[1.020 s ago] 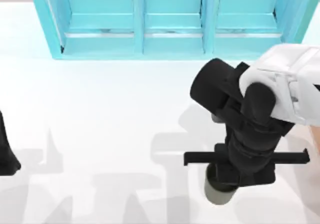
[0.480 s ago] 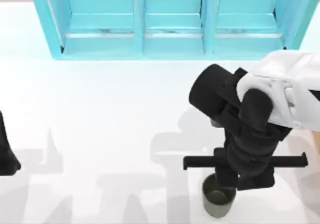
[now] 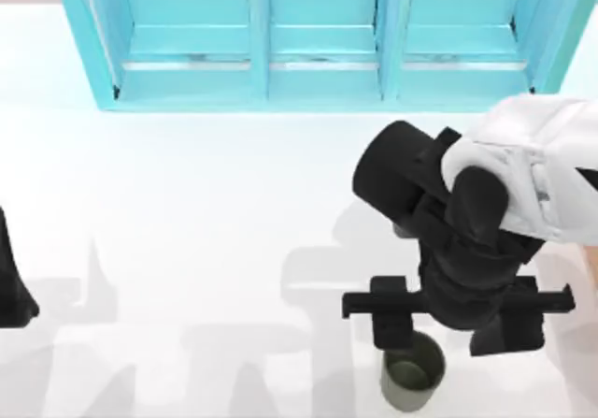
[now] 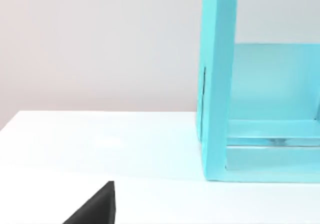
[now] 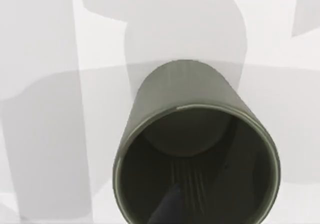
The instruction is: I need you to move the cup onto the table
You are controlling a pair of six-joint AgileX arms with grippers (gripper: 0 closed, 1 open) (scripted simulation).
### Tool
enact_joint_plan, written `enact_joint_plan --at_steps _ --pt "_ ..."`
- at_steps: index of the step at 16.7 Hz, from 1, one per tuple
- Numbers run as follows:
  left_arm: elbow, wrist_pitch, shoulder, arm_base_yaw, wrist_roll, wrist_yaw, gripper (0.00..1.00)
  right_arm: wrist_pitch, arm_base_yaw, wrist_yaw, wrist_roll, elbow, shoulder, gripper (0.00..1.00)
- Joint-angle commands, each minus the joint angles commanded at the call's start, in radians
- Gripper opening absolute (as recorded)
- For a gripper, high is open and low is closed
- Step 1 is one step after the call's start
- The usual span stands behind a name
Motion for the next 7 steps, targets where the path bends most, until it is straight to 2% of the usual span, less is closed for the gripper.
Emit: enact_joint_plan --at_steps 1,2,7 --pt "0.0 0.0 0.0 0.0 0.0 0.0 1.0 0.0 0.0 0.0 0.0 0.0 0.0 0.98" --pt "0.0 0.0 0.0 0.0 0.0 0.0 1.0 0.0 0.0 0.0 0.0 0.0 0.0 1.0" --pt "0.0 0.0 0.0 0.0 0.0 0.0 1.0 0.0 0.0 0.0 0.0 0.0 0.0 1.0"
